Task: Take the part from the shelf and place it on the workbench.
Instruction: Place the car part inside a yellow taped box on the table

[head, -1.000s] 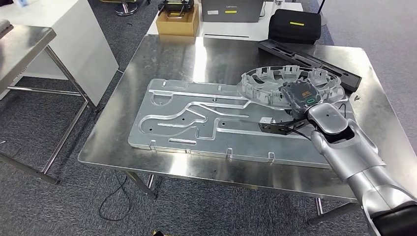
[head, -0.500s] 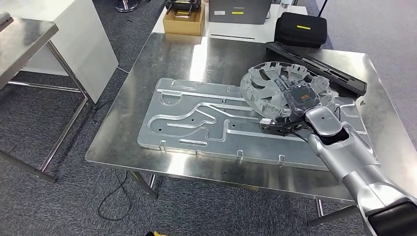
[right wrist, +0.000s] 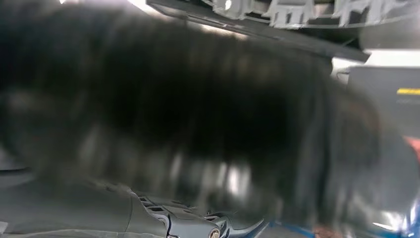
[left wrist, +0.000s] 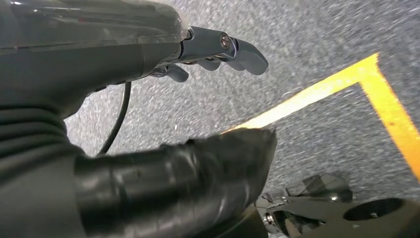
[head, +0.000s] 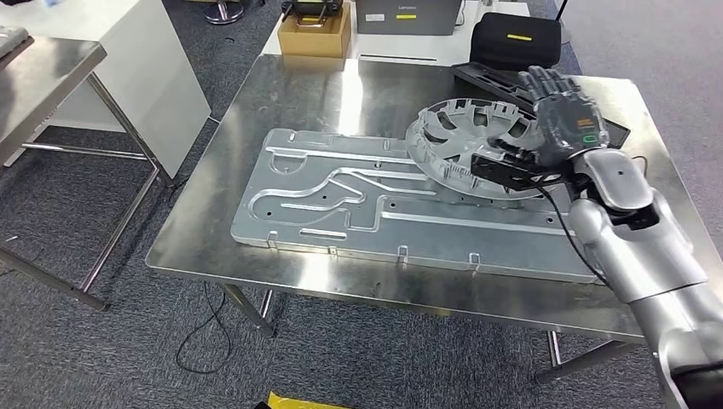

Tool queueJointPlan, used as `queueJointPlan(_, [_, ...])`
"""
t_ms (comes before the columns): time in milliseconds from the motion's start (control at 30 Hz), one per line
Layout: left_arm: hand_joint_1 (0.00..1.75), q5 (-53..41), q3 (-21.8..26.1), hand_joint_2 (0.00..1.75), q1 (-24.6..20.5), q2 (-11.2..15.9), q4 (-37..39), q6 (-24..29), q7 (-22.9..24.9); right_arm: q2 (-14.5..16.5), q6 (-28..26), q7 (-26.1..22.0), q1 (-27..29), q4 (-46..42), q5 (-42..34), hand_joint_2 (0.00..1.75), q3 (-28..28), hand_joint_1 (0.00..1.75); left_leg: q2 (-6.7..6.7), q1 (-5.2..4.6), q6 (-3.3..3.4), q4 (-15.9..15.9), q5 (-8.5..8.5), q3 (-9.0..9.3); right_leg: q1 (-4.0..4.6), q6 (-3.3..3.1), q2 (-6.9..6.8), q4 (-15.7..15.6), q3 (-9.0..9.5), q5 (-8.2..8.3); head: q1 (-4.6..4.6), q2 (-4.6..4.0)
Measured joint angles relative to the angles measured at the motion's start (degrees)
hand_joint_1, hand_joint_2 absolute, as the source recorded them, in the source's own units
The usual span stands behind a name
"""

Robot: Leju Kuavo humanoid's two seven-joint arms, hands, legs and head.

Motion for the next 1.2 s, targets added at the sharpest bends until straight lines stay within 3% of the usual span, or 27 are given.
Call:
queueJointPlan(100, [0.0, 0.59, 0.8, 0.0, 0.34, 0.04, 0.0, 0.1, -0.64, -4.7, -0.02, -0.24, 2.78, -5.67, -3.56, 0.0, -4.21, 0.0, -0.09, -0.03, 0.37, -11.2, 3.23, 7.53, 0.01, 0.78, -0.2, 0.18, -0.99, 0.99, 0.01, 0.0])
queueJointPlan(167, [0.0, 0.85, 1.26, 0.0, 0.68, 0.08, 0.0, 0.23, -0.89, -8.02, -0.37, -0.39, 4.88, -9.17, -5.31, 0.0, -7.46, 0.0, -0.17, -0.26, 0.76, -14.46, 3.86, 9.22, 0.06, 1.55, -0.36, 0.13, -1.22, 1.69, 0.04, 0.0])
queueJointPlan(267, [0.0, 0.96, 1.89, 0.0, 1.4, 0.18, 0.0, 0.38, -1.05, -12.1, -0.8, -0.61, 9.16, -13.43, -6.55, 0.0, -12.14, 0.0, -0.03, -0.42, 1.86, -14.82, 5.29, 8.68, -0.17, 2.65, -0.21, -0.12, -1.28, 2.1, 0.09, 0.0])
queueJointPlan(300, [0.0, 0.99, 2.13, 0.0, 1.49, 0.23, 0.0, 0.43, -1.13, -13.46, -0.89, -0.72, 10.97, -14.87, -6.77, 0.0, -13.81, 0.0, 0.05, -0.4, 2.37, -15.08, 6.0, 8.38, -0.28, 2.92, -0.03, 0.73, -1.63, 0.72, 0.11, 0.0])
queueJointPlan(333, [0.0, 1.01, 2.33, 0.0, 1.52, 0.26, 0.0, 0.5, -1.24, -14.74, -1.01, -0.84, 12.72, -16.2, -6.9, 0.0, -15.46, 0.0, 0.12, -0.39, 2.84, -15.32, 6.74, 7.87, -0.39, 3.14, 0.17, 2.75, -2.33, -1.71, 0.14, 0.0])
queueJointPlan(400, [0.0, 1.12, 2.53, 0.0, 1.51, 0.29, 0.0, 0.62, -1.47, -16.35, -1.74, -0.96, 16.07, -18.38, -6.78, 0.0, -18.59, 0.0, 0.23, -0.6, 3.39, -15.31, 7.9, 6.49, -0.47, 3.49, 0.45, 9.6, -4.04, -7.66, 0.14, 0.0])
queueJointPlan(433, [0.0, 1.22, 2.63, 0.0, 1.52, 0.3, 0.0, 0.66, -1.57, -16.83, -2.49, -1.09, 18.27, -19.47, -6.56, 0.0, -20.28, 0.0, 0.25, -0.72, 3.47, -15.25, 8.41, 5.74, -0.48, 3.61, 0.5, 13.05, -4.53, -9.42, 0.13, 0.0])
queueJointPlan(467, [0.0, 1.33, 2.77, 0.0, 1.55, 0.31, 0.0, 0.7, -1.67, -17.13, -3.56, -1.37, 21.04, -20.7, -6.2, 0.0, -22.18, 0.0, 0.24, -0.79, 3.49, -15.16, 8.89, 4.99, -0.49, 3.68, 0.53, 15.26, -4.33, -9.8, 0.13, 0.0])
queueJointPlan(500, [0.0, 1.47, 2.96, 0.0, 1.6, 0.31, 0.0, 0.78, -1.77, -17.31, -4.93, -1.83, 24.34, -22.13, -5.69, 0.0, -24.34, 0.0, 0.2, -0.84, 3.48, -15.04, 9.35, 4.23, -0.5, 3.67, 0.54, 15.74, -3.3, -9.05, 0.14, 0.0])
queueJointPlan(533, [0.0, 1.62, 3.17, 0.0, 1.67, 0.3, 0.0, 0.84, -1.85, -17.28, -6.49, -2.49, 28.01, -23.66, -5.0, 0.0, -26.66, 0.0, 0.08, -0.87, 3.4, -14.87, 9.76, 3.5, -0.52, 3.57, 0.54, 14.15, -1.25, -7.67, 0.14, 0.0])
queueJointPlan(600, [0.0, 1.85, 3.62, 0.0, 1.84, 0.26, 0.0, 1.02, -1.96, -16.5, -10.15, -4.11, 35.73, -27.14, -3.12, 0.0, -32.09, 0.0, -0.27, -0.99, 3.12, -14.42, 10.45, 2.32, -0.39, 3.13, 0.37, 6.58, 4.87, -6.38, 0.13, 0.0])
queueJointPlan(667, [0.0, 1.97, 4.02, 0.0, 2.06, 0.21, 0.0, 1.3, -1.8, -14.05, -14.47, -6.28, 44.09, -31.2, -0.74, 0.0, -38.7, 0.0, -0.62, -0.96, 2.55, -14.16, 11.1, 1.81, 0.12, 2.61, 0.07, -0.06, 9.32, -7.33, 0.09, 0.0])
queueJointPlan(700, [0.0, 2.01, 4.22, 0.0, 2.22, 0.15, 0.02, 1.46, -1.63, -11.99, -16.35, -7.84, 48.23, -33.09, 0.52, 0.0, -42.05, 0.0, -0.77, -0.79, 2.17, -14.18, 11.45, 1.71, 0.55, 2.33, -0.09, -1.57, 10.09, -7.73, 0.07, 0.0])
queueJointPlan(767, [0.0, 2.07, 4.74, 0.0, 2.62, 0.08, 0.05, 1.74, -1.24, -6.87, -18.74, -11.64, 54.96, -35.95, 3.04, 0.0, -48.09, 0.0, -0.82, -0.29, 1.41, -14.08, 11.64, 1.48, 0.85, 1.48, -0.24, -2.26, 9.79, -6.97, 0.07, 0.0])
queueJointPlan(800, [0.0, 2.08, 5.03, 0.0, 2.79, 0.04, 0.09, 1.81, -1.08, -4.04, -19.14, -13.57, 57.35, -36.86, 4.19, 0.0, -50.63, 0.0, -0.72, -0.16, 1.12, -13.45, 10.55, 1.12, 0.83, 0.99, -0.28, -2.38, 9.34, -6.42, 0.04, 0.0])
queueJointPlan(833, [0.0, 2.12, 5.27, 0.0, 2.92, 0.03, 0.11, 1.86, -0.94, -1.15, -19.22, -15.26, 59.42, -37.46, 5.21, 0.0, -52.93, 0.0, -0.57, -0.11, 0.88, -11.88, 8.33, 0.58, 0.69, 0.49, -0.31, -2.51, 8.74, -5.84, 0.0, 0.0])
queueJointPlan(900, [0.0, 2.27, 5.67, 0.0, 3.02, -0.02, 0.16, 1.93, -0.8, 5.17, -18.86, -18.6, 62.95, -37.95, 7.17, 0.0, -57.44, 0.0, -0.26, -0.05, 0.51, -5.99, 2.14, -0.66, 0.61, -0.09, -0.34, -2.5, 7.29, -4.65, -0.08, 0.0])
queueJointPlan(933, [0.0, 2.35, 5.86, 0.0, 3.05, -0.04, 0.17, 1.95, -0.78, 8.2, -18.54, -20.24, 64.14, -37.71, 8.14, 0.0, -59.4, 0.0, -0.16, -0.04, 0.33, -2.56, -0.06, -1.04, 0.58, -0.23, -0.35, -2.45, 6.46, -4.02, -0.09, 0.0])
queueJointPlan(967, [0.0, 2.43, 6.08, 0.0, 3.0, -0.05, 0.17, 1.99, -0.78, 11.24, -18.24, -21.96, 64.83, -36.91, 9.22, 0.0, -61.4, 0.0, -0.09, -0.04, 0.21, 0.07, -0.68, -0.93, 0.58, -0.22, -0.32, -2.37, 5.51, -3.33, -0.09, 0.0])
queueJointPlan(1033, [0.0, 2.5, 6.55, 0.0, 2.79, -0.05, 0.17, 2.14, -0.78, 16.54, -18.02, -24.7, 64.97, -33.34, 11.18, 0.0, -65.4, 0.0, -0.04, -0.04, 0.24, 0.67, 1.87, 1.41, 0.56, -0.11, -0.18, -2.18, 3.53, -1.92, -0.09, 0.0])
queueJointPlan(1067, [0.0, 2.51, 6.74, 0.0, 2.65, -0.03, 0.17, 2.22, -0.78, 19.06, -18.19, -25.92, 64.59, -30.27, 12.02, 0.0, -67.77, 0.0, -0.05, -0.06, 0.41, -1.99, 3.64, 4.08, 0.56, 0.02, -0.09, -2.06, 2.58, -1.19, -0.1, 0.0])
queueJointPlan(1100, [0.0, 2.5, 6.89, 0.0, 2.5, 0.01, 0.17, 2.29, -0.76, 21.09, -18.63, -27.15, 64.05, -26.62, 12.59, 0.0, -70.22, 0.0, -0.1, -0.14, 0.63, -6.35, 4.18, 7.62, 0.58, 0.2, 0.0, -1.91, 1.81, -0.52, -0.11, 0.0])
queueJointPlan(1167, [0.0, 2.38, 7.09, 0.0, 2.27, 0.08, 0.17, 2.47, -0.75, 24.14, -20.09, -29.43, 62.51, -18.47, 13.42, 0.0, -75.07, 0.0, -0.18, -0.45, 1.1, -15.42, 3.17, 13.86, 0.58, 0.71, 0.07, -1.75, 1.0, 0.79, -0.05, 0.0])
queueJointPlan(1200, [0.0, 2.26, 7.19, 0.0, 2.2, 0.1, 0.17, 2.57, -0.73, 25.05, -20.78, -30.09, 61.53, -14.42, 13.66, 0.0, -77.17, 0.0, -0.2, -0.62, 1.27, -17.97, 2.42, 15.37, 0.54, 1.01, 0.1, -1.86, 0.94, 1.41, -0.09, 0.0])
